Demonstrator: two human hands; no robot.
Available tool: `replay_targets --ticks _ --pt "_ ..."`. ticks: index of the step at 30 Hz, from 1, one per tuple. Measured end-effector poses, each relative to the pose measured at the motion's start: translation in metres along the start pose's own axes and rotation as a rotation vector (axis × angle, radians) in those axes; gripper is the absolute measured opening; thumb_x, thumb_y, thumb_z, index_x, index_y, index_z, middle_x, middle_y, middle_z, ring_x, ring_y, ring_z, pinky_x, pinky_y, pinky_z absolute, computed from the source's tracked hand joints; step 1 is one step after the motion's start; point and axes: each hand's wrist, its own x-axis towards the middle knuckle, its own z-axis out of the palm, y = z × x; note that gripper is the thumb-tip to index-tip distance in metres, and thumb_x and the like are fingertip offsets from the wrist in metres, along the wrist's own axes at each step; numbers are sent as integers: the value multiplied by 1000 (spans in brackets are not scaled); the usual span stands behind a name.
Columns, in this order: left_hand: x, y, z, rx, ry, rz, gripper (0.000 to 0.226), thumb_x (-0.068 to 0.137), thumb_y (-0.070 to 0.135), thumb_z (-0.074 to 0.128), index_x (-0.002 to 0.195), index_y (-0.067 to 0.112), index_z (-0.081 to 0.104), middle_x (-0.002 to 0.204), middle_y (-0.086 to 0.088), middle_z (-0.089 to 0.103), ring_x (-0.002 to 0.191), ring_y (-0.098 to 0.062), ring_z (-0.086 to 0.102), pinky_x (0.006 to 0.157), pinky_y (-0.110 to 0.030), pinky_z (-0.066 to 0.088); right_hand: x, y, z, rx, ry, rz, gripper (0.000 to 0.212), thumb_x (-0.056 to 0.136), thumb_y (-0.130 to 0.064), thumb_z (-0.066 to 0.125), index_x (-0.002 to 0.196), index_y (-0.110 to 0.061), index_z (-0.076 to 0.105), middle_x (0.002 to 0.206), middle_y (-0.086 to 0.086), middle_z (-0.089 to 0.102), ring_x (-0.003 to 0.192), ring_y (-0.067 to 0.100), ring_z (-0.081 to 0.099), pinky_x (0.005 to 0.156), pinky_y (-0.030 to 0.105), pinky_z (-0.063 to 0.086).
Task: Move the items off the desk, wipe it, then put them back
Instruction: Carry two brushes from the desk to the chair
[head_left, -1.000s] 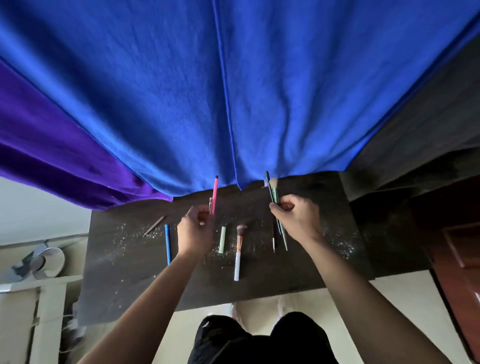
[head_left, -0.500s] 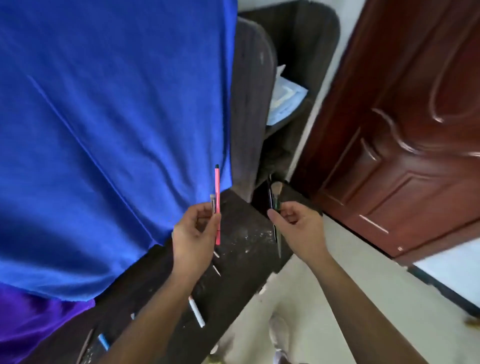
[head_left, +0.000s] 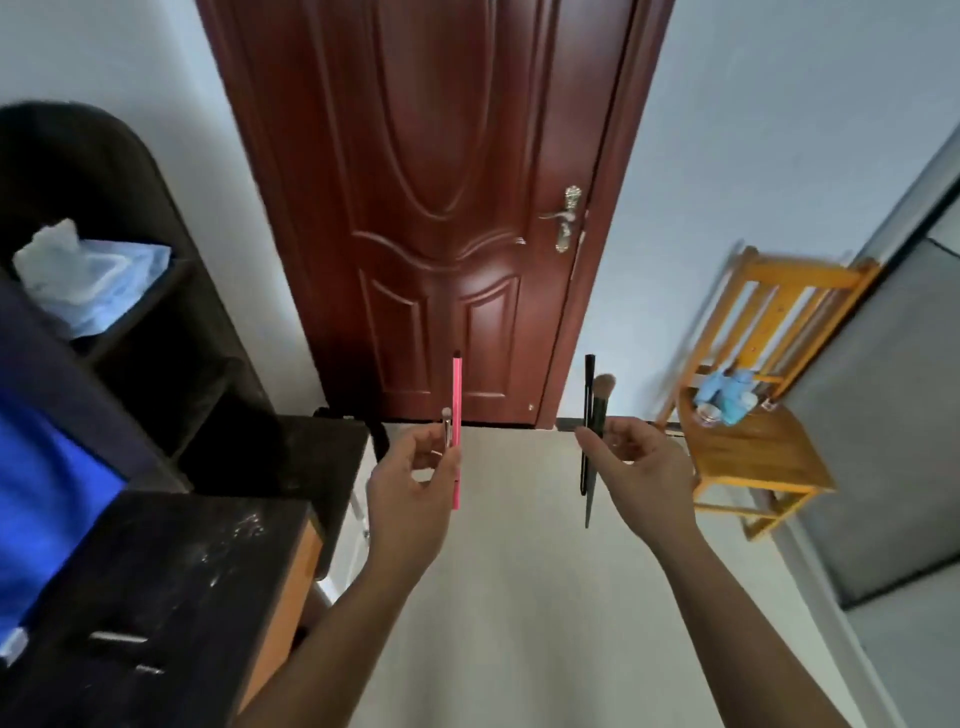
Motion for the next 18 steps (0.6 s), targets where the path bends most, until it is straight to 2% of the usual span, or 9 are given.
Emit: replay_targets --ticks 3,6,9,11,13,15,18 --pt "-21 19 91 36 -64 37 17 89 18 71 96 32 66 86 17 68 84 -5 65 59 -9 49 7 44 -83 -13 91 29 10 82 -40 80 83 -39 70 72 -23 69 71 -2 65 63 13 46" --pt "-44 42 188 13 -131 76 18 89 14 70 94 30 66 85 16 67 82 -6 63 57 -7 46 18 91 -172 -15 180 100 12 80 -40 81 80 -40 69 72 -24 69 71 -5 64 59 8 44" --pt "-63 62 277 11 -191 101 19 88 14 71 93 33 66 83 19 67 83 -1 62 55 -5 44 34 132 -253 -13 268 169 12 78 -43 81 78 -38 71 70 -23 68 71 -5 64 59 7 43" --pt "-70 71 325 9 -228 97 19 88 16 71 93 34 66 84 20 67 84 -1 62 56 -6 46 49 155 -296 -1 304 206 12 78 -41 82 76 -37 71 68 -20 69 68 -2 64 62 13 46" --pt "-74 76 363 14 -255 91 17 89 17 71 95 32 66 84 21 66 83 -4 63 56 -10 49 65 173 -327 -1 320 241 10 79 -40 81 77 -38 72 70 -18 71 69 0 66 66 21 48" --pt "-72 79 392 28 -283 102 14 89 17 70 97 29 67 84 22 65 83 -6 62 56 -21 54 82 189 -347 -9 340 237 12 79 -41 81 75 -44 70 70 -20 71 69 -1 66 67 21 48" --pt "-53 76 431 46 -315 95 12 90 17 69 97 26 67 84 12 67 82 -15 64 55 -36 58 113 211 -364 -19 355 230 17 80 -40 81 74 -50 68 70 -21 70 68 -1 65 65 20 48"
